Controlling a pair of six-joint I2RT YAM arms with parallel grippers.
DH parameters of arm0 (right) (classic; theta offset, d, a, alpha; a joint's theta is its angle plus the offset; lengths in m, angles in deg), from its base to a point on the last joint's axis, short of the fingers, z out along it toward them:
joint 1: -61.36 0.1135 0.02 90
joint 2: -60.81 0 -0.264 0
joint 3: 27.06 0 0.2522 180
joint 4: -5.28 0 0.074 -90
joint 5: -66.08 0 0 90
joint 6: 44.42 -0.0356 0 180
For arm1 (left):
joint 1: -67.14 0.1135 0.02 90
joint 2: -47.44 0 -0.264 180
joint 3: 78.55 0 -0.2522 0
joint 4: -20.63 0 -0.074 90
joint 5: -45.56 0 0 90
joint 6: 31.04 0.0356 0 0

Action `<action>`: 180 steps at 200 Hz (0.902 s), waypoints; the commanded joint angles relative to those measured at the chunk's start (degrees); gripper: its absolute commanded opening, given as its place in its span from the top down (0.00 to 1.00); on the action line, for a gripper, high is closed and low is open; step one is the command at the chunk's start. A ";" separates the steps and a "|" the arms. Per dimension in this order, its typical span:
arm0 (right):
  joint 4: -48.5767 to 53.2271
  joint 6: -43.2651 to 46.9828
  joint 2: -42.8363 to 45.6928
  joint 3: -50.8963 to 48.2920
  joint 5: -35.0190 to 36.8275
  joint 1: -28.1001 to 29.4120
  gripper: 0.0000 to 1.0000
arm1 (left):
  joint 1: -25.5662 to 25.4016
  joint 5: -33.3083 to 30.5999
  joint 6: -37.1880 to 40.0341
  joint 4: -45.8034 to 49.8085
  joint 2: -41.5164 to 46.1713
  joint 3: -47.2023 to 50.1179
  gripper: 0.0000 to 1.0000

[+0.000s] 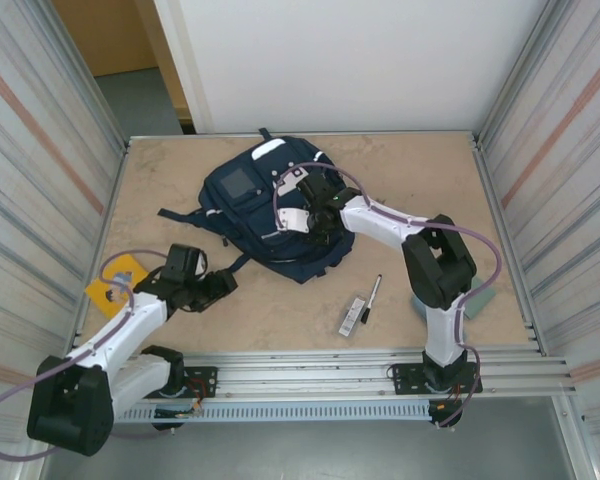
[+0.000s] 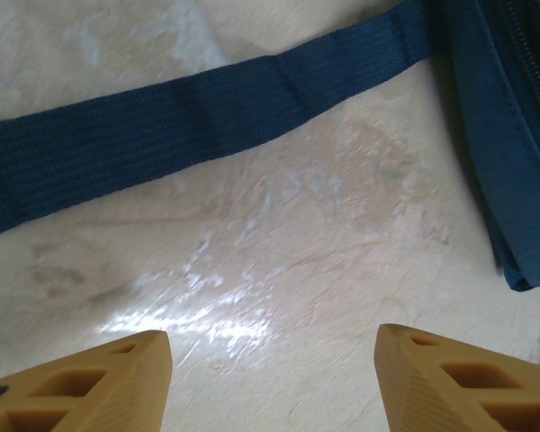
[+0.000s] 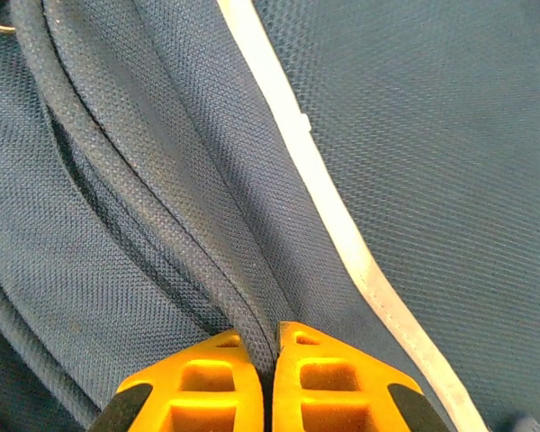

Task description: Pack books, pencil case, and school supplies into a backpack

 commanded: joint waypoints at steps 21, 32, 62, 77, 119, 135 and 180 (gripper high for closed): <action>-1.20 -11.21 12.65 3.27 7.90 1.72 1.00 | -0.82 3.45 3.93 -7.71 -12.12 -12.16 0.43; -0.18 -13.39 14.23 4.18 10.42 2.02 1.00 | -1.64 3.91 2.82 -11.07 -14.35 -13.31 0.44; 1.39 -20.58 17.36 6.00 13.64 2.01 1.00 | -2.95 1.35 4.21 -11.85 -22.77 -19.31 0.46; 1.77 -23.48 18.22 6.47 14.29 1.98 1.00 | -2.90 1.62 5.24 -11.69 -27.58 -23.15 0.47; 2.06 -27.18 17.51 8.02 17.21 1.94 1.00 | -0.04 -0.04 10.37 -7.73 -40.18 -36.59 0.50; 2.38 -27.90 17.27 8.65 18.87 1.98 1.00 | 2.54 3.95 11.69 -6.82 -44.67 -41.98 0.52; 4.34 -30.67 15.56 6.78 23.18 2.07 1.00 | 4.34 4.26 14.73 -2.90 -44.78 -47.88 0.45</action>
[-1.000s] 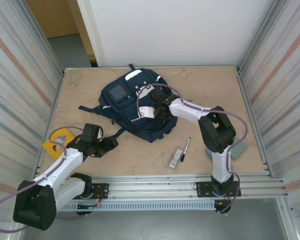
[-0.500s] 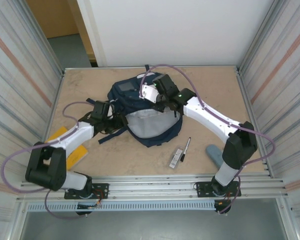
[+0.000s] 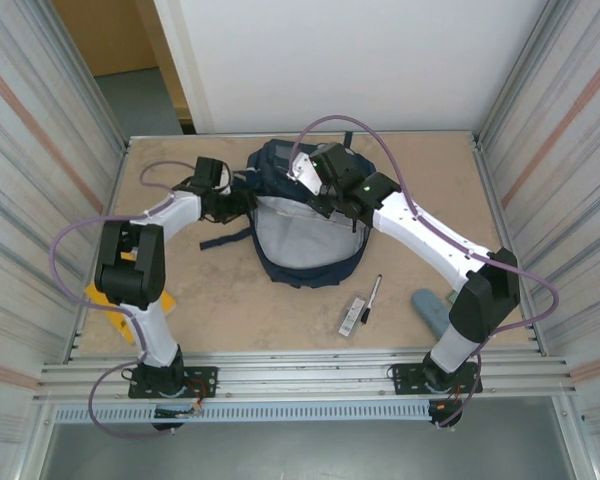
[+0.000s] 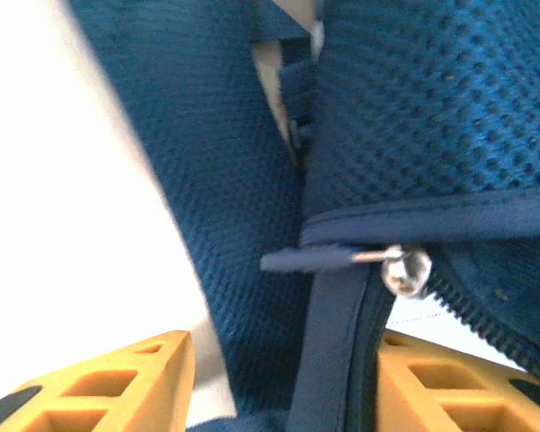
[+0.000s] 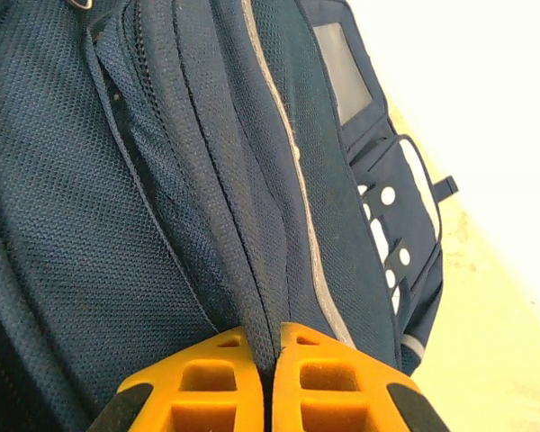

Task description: Pack books, pencil case, and school supplies into a backpack

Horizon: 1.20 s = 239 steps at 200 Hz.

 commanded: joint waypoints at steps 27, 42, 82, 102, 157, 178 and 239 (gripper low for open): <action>-7.48 -8.05 -0.24 -6.17 2.03 -0.06 1.00 | 0.57 -0.36 0.77 7.32 11.95 4.09 0.39; -9.31 -10.78 -1.30 -8.45 -0.66 -1.01 1.00 | 1.03 -2.54 -1.02 8.99 19.48 10.06 0.37; -8.89 -14.12 -6.95 -7.50 -8.70 -1.57 1.00 | 3.00 -20.99 -8.79 19.15 40.20 26.38 0.34; -8.79 -14.14 -10.00 -6.86 -10.87 -0.81 0.98 | 6.17 -26.16 -12.35 22.27 46.89 33.63 0.33; -3.89 -22.96 -17.54 -2.57 -20.96 -2.60 0.66 | 25.60 -14.59 -12.53 19.99 56.01 46.92 0.34; -7.57 -25.25 -13.16 -6.99 -23.36 -2.20 0.63 | 25.77 -16.67 -12.98 17.57 56.68 49.11 0.33; -13.24 -28.74 2.68 -18.67 -23.15 -1.97 0.52 | 25.65 -8.52 -9.69 13.16 48.64 49.43 0.37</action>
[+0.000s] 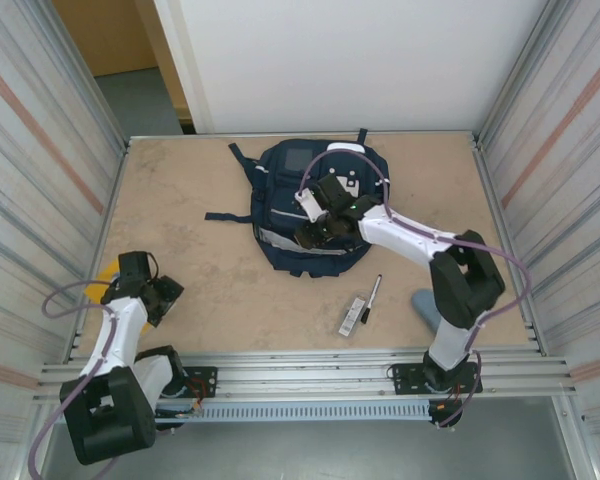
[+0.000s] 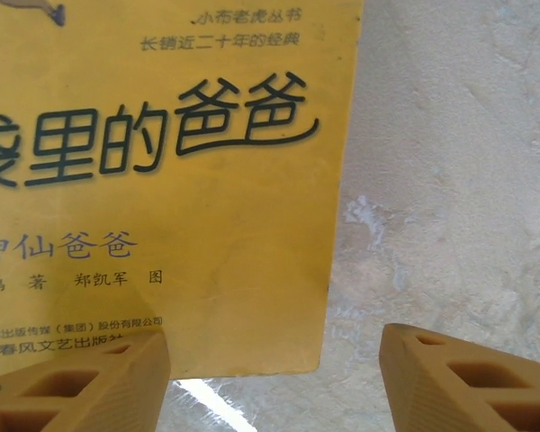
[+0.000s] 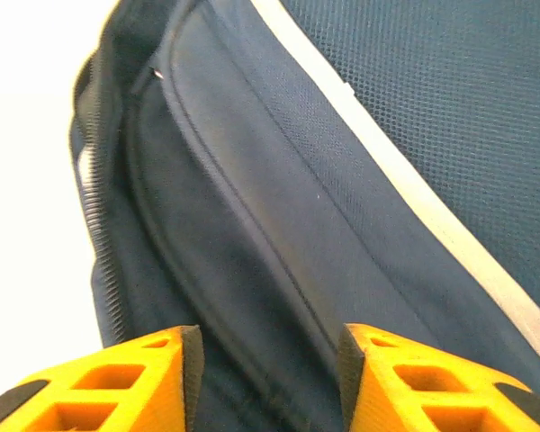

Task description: Pack books, pencil case, and school supplies into a backpack

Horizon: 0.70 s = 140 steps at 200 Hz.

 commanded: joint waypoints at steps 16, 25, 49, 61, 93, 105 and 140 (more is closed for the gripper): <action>-4.37 -5.66 9.78 -4.21 -0.01 0.33 0.52 | 0.07 8.46 -0.69 -4.23 -3.03 2.84 0.37; -5.04 -6.93 11.40 -5.35 1.25 0.46 0.51 | -0.47 9.71 -1.80 -5.24 -2.93 3.98 0.39; -10.12 -9.76 16.67 -10.13 4.49 0.68 0.51 | -7.29 9.92 -5.13 -6.12 -1.89 5.02 0.40; -13.32 -10.68 18.65 -12.44 3.73 0.72 0.50 | -13.51 8.17 -7.44 -5.88 -0.70 4.77 0.40; -9.36 -16.87 19.70 -10.73 2.43 -0.03 0.61 | -29.59 2.35 -15.37 -5.00 0.79 4.18 0.40; -9.16 -18.20 20.52 -11.20 2.39 -0.99 0.54 | -35.67 0.02 -18.61 -5.24 0.34 3.99 0.41; -13.31 -25.88 22.52 -15.15 -6.89 -6.41 0.31 | -49.22 -6.17 -23.63 -1.61 -2.78 -0.96 0.40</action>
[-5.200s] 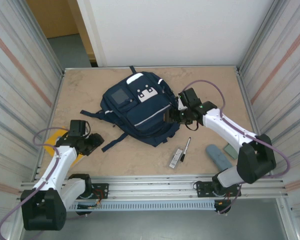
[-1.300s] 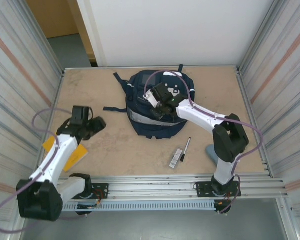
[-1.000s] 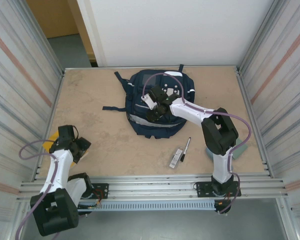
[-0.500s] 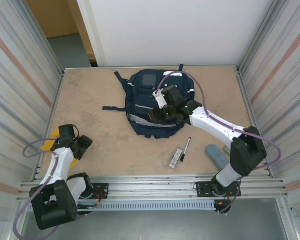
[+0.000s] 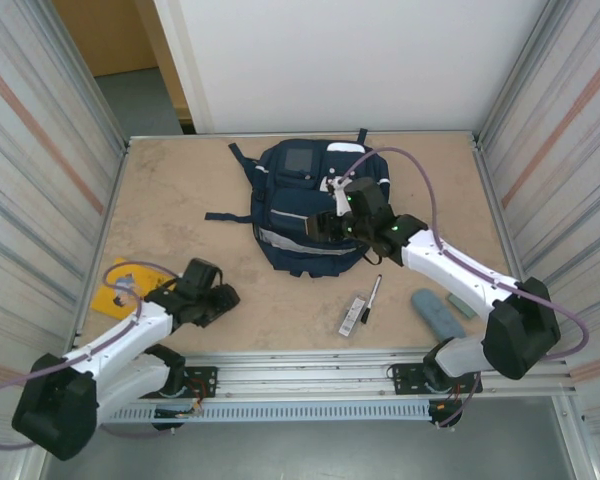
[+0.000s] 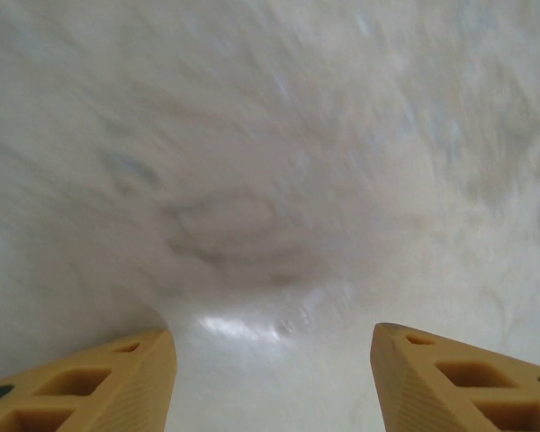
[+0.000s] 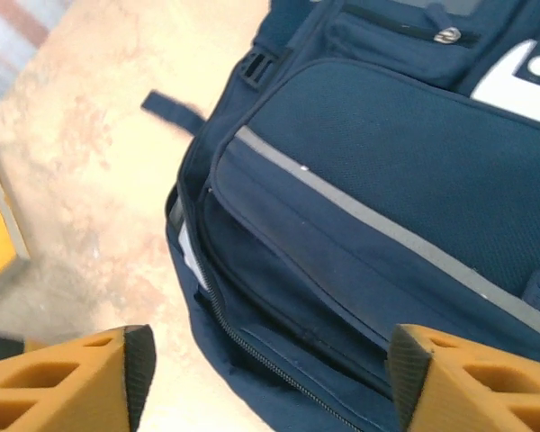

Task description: Pack books, pencil case, and school supplies into a backpack

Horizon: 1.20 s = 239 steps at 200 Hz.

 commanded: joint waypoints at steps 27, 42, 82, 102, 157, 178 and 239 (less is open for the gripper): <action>1.26 -4.75 0.43 1.30 -7.38 -1.58 0.31 | -1.76 -14.31 -1.86 20.27 -3.00 -13.97 0.40; -0.04 -3.41 1.00 0.65 -5.77 0.44 0.29 | 6.25 -13.77 4.58 21.73 -4.08 -16.78 0.40; -0.42 -3.66 1.88 -0.05 -4.90 2.35 0.28 | 26.80 -16.83 12.22 20.62 -9.26 -17.86 0.43; -0.08 -3.54 1.86 -0.36 -5.92 2.64 0.30 | 33.85 -16.66 11.72 19.65 -14.84 -18.39 0.49; 3.04 -1.16 1.87 1.27 -4.50 5.79 0.32 | 34.59 -12.36 12.94 14.40 -30.37 -21.51 0.50; 3.13 -1.15 2.19 1.60 -4.33 6.24 0.32 | 33.88 -10.27 12.49 12.49 -31.93 -19.95 0.50; 3.47 -1.84 0.58 2.85 -4.79 6.31 0.31 | 21.79 -4.44 6.26 9.78 -26.26 -15.51 0.54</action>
